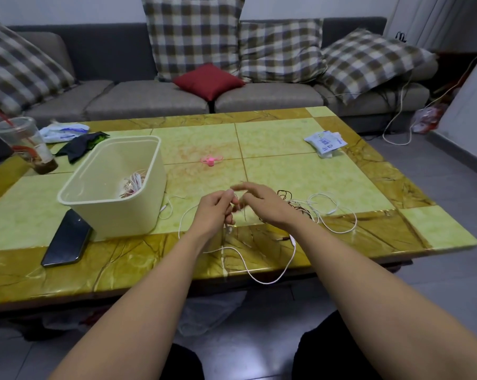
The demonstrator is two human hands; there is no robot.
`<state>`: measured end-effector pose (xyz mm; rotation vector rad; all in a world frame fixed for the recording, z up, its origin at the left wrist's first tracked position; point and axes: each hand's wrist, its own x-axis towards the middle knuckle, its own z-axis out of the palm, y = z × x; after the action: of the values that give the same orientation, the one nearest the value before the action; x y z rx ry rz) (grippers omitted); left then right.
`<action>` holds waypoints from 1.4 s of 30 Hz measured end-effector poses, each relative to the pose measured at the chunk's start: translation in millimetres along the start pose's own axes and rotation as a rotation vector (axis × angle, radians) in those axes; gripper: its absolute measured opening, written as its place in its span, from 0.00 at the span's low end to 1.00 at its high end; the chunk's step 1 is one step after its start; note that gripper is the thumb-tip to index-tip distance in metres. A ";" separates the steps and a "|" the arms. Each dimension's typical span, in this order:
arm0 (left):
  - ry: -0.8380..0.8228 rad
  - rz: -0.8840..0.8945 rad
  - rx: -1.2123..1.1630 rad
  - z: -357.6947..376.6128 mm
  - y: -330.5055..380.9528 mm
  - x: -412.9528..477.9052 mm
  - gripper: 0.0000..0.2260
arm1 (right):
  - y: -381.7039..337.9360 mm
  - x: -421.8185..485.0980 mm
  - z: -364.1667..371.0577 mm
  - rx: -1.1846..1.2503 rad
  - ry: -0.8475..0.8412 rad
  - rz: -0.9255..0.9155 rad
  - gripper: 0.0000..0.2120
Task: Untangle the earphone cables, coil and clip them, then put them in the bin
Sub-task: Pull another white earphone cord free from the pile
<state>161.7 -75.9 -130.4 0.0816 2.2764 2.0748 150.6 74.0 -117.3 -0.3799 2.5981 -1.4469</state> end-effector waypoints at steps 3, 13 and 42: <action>0.090 0.030 -0.010 -4.1 5.8 -0.2 0.14 | 2.2 -5.6 -5.1 0.123 -0.036 0.050 0.14; -0.161 -0.326 -0.580 -13.8 24.5 -15.5 0.14 | 13.5 -11.1 -12.3 -0.034 0.258 0.091 0.12; 0.009 -0.124 -0.732 3.2 35.8 -18.8 0.12 | 2.0 -31.8 -8.3 -0.093 -0.191 0.159 0.14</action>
<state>180.7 -70.9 -94.8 -0.1016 1.3471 2.6682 178.7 90.8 -114.6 -0.2981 2.4854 -1.1818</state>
